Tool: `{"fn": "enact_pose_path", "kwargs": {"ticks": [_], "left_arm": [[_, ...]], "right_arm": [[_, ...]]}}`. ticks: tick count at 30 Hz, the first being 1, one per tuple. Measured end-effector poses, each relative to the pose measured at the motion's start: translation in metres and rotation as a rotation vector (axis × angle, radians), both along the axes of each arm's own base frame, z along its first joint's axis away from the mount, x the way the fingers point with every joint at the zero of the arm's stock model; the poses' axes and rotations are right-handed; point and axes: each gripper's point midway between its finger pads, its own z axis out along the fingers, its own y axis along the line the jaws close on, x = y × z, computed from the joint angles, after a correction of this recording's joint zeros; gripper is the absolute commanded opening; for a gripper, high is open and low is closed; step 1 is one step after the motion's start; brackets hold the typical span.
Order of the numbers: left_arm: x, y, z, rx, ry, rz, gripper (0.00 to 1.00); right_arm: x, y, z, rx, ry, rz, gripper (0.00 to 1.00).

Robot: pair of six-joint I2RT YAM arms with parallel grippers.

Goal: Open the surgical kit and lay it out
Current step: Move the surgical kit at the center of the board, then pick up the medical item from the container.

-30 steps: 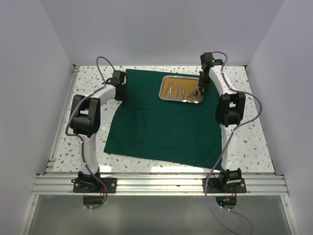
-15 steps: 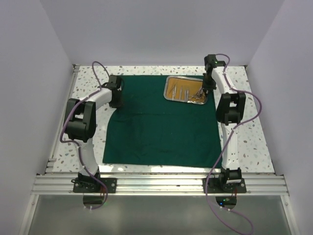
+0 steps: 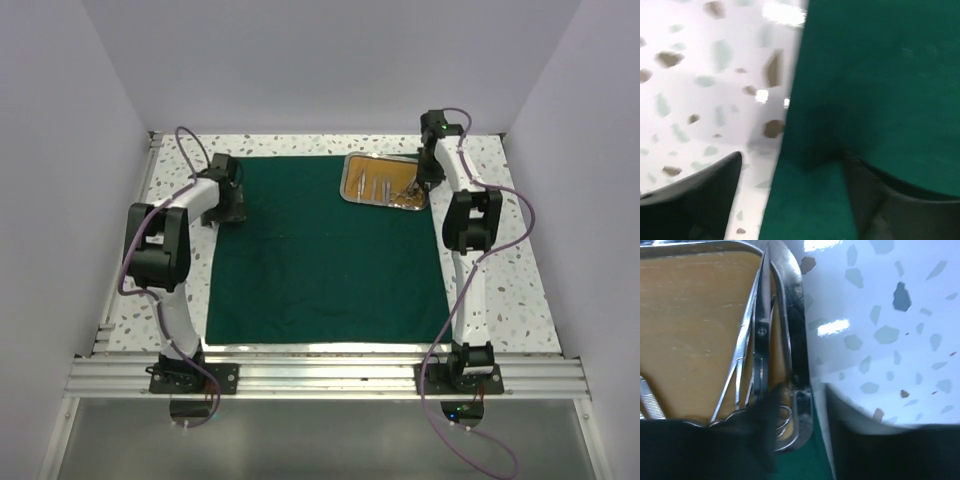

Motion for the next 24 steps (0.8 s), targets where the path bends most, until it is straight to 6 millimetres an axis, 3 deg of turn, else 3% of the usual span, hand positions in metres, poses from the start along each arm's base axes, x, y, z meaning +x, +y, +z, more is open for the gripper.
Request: {"fn": "enact_pose_path", "kwargs": {"ticks": [1, 2, 9, 13, 16, 20, 24], "left_arm": [[-0.001, 0.008, 0.002, 0.015, 0.007, 0.014, 0.99], [-0.002, 0.015, 0.004, 0.027, 0.013, 0.033, 1.0], [0.001, 0.035, 0.024, 0.087, 0.02, 0.085, 1.0], [0.016, 0.037, 0.068, 0.094, -0.083, 0.11, 1.0], [0.017, 0.036, 0.109, 0.078, -0.179, 0.116, 0.99], [0.007, 0.027, 0.154, 0.042, -0.29, 0.118, 0.99], [-0.028, 0.004, 0.167, -0.003, -0.325, 0.072, 0.99]], "right_arm": [[0.001, 0.0, 0.0, 0.002, -0.003, -0.003, 0.86], [0.001, -0.003, -0.001, -0.013, 0.0, 0.002, 0.99], [0.0, -0.022, 0.004, -0.058, -0.011, -0.028, 0.99], [-0.012, -0.029, 0.015, -0.097, -0.006, -0.042, 0.99], [-0.02, -0.031, 0.043, -0.105, -0.036, -0.05, 0.99], [-0.026, -0.026, 0.102, -0.065, -0.154, -0.072, 0.98], [-0.03, 0.004, 0.155, 0.08, -0.284, -0.049, 0.97]]}}
